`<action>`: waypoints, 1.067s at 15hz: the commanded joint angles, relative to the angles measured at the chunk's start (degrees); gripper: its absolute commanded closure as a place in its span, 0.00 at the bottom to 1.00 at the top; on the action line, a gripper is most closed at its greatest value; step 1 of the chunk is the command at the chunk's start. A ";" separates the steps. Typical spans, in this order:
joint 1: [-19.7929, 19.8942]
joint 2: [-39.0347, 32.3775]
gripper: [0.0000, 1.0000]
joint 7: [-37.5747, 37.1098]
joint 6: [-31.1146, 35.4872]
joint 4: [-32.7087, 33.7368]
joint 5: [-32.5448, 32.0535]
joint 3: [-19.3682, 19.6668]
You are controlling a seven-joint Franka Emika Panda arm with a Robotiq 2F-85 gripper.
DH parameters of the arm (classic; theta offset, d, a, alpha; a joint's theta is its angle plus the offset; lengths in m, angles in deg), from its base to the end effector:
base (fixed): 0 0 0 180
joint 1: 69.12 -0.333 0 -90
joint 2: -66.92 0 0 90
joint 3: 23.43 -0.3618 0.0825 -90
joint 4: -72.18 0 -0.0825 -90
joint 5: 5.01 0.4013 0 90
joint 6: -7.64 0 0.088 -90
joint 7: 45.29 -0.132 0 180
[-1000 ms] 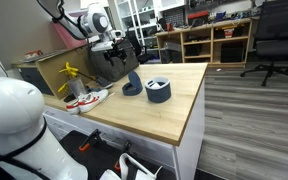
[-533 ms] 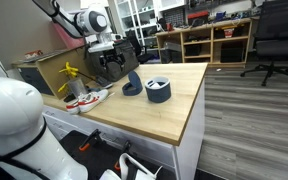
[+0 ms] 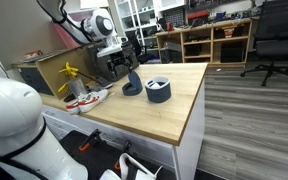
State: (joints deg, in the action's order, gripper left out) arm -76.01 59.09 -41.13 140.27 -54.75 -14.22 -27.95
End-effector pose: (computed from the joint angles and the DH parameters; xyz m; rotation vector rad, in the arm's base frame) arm 0.5477 0.1041 0.3215 2.9785 0.5764 -0.0446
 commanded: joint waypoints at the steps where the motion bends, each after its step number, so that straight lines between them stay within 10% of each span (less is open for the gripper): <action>1: 0.31 -2.86 0.00 -2.80 2.61 1.97 -3.51 0.52; 9: -1.06 -11.42 0.00 -10.01 7.84 8.34 -7.57 1.72; 10: -1.34 -12.21 0.25 -10.95 8.51 9.03 -7.90 2.04; 16: -2.56 -14.19 0.66 -12.93 10.08 10.86 -7.80 3.40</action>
State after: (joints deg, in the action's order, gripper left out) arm -77.31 45.49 -51.97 149.56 -45.09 -20.88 -25.76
